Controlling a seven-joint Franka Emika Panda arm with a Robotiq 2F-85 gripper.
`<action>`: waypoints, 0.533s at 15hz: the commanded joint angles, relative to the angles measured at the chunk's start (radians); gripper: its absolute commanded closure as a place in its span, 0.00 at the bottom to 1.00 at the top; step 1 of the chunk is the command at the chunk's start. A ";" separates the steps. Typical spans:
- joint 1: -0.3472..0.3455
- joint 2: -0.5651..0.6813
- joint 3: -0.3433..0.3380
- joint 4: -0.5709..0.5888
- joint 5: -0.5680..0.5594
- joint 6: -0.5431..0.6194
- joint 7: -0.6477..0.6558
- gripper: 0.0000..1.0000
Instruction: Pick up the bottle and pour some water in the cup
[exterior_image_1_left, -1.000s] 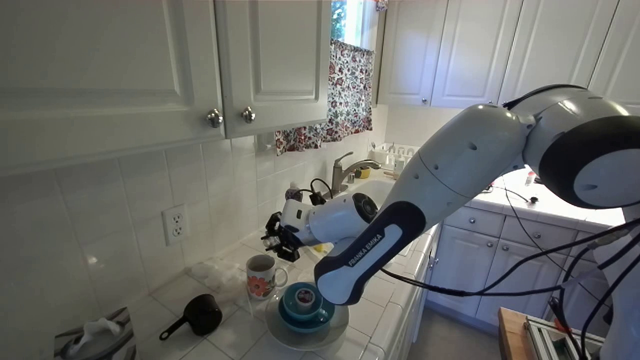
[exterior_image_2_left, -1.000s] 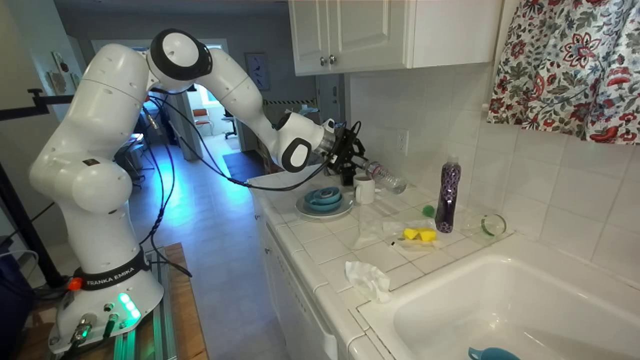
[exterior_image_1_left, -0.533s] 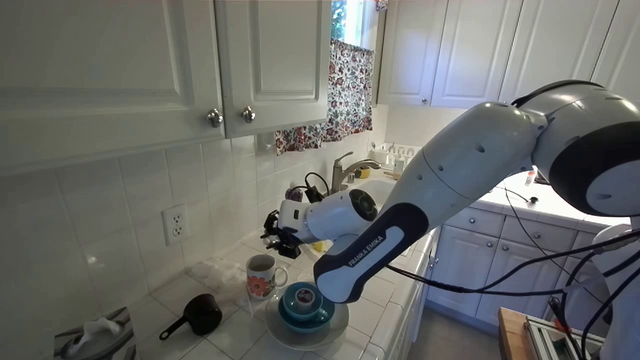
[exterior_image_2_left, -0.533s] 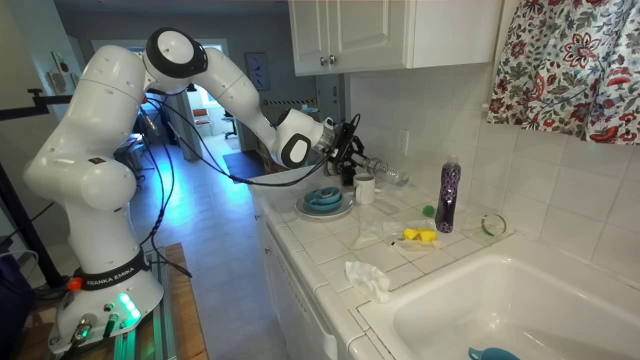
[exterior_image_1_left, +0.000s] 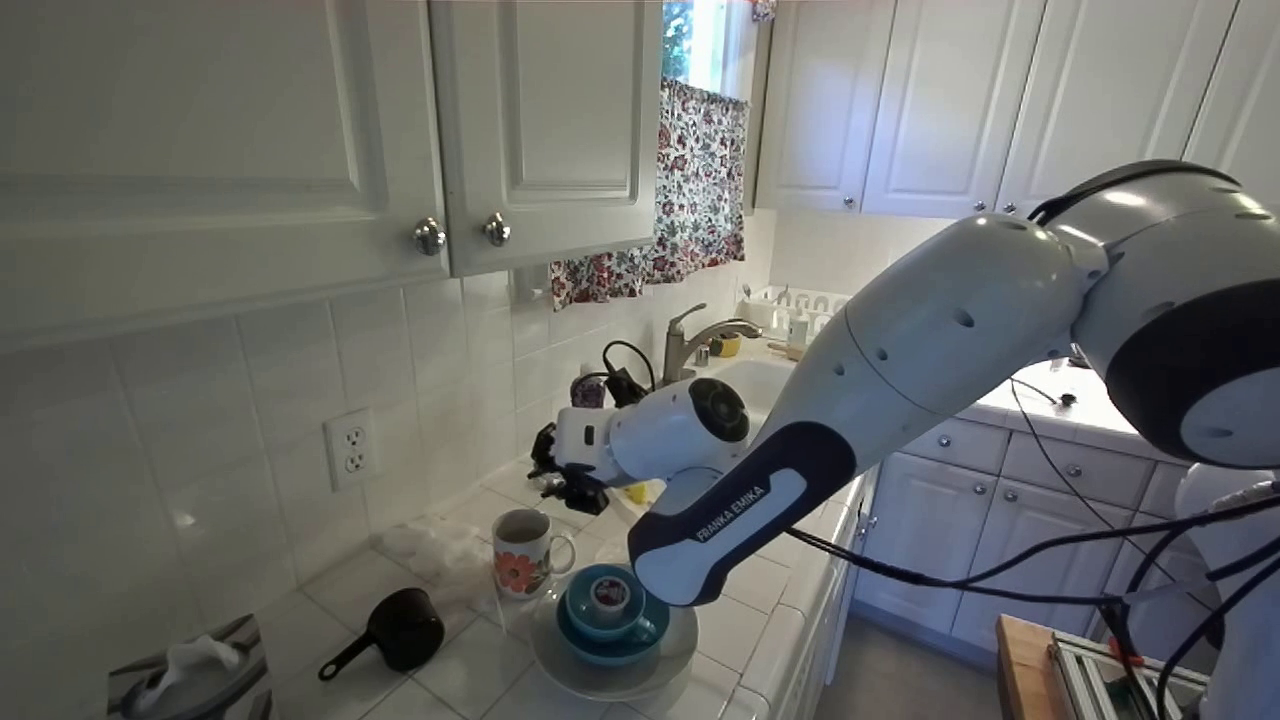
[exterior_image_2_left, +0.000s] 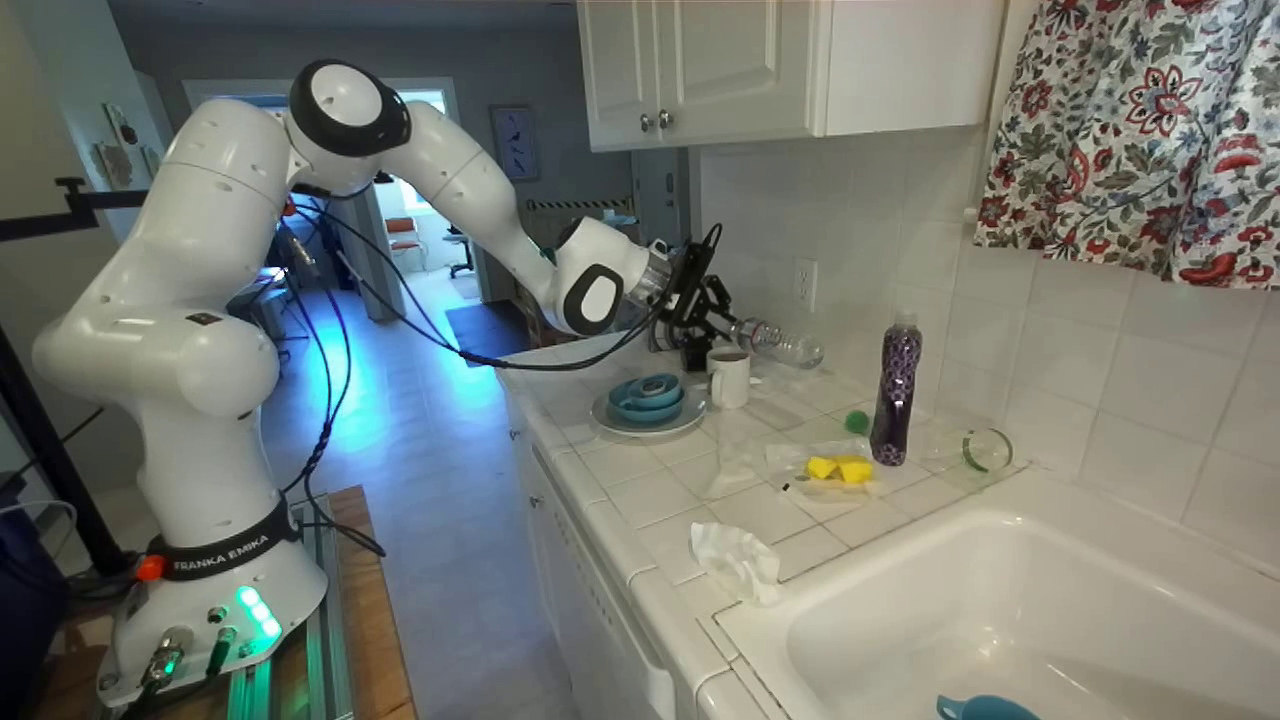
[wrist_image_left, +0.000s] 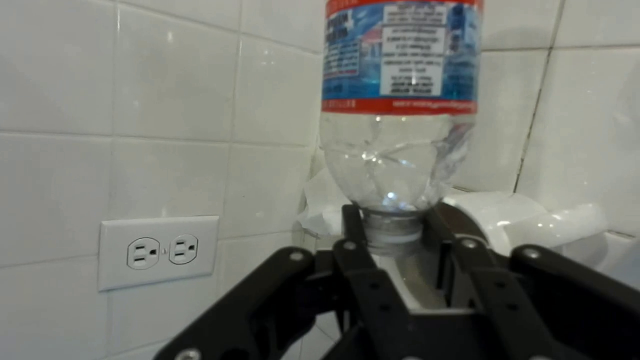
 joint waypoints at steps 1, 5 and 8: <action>0.064 0.033 -0.075 0.018 0.001 -0.039 -0.038 0.92; 0.108 0.060 -0.119 0.029 -0.004 -0.063 -0.042 0.92; 0.134 0.079 -0.144 0.039 -0.007 -0.076 -0.044 0.92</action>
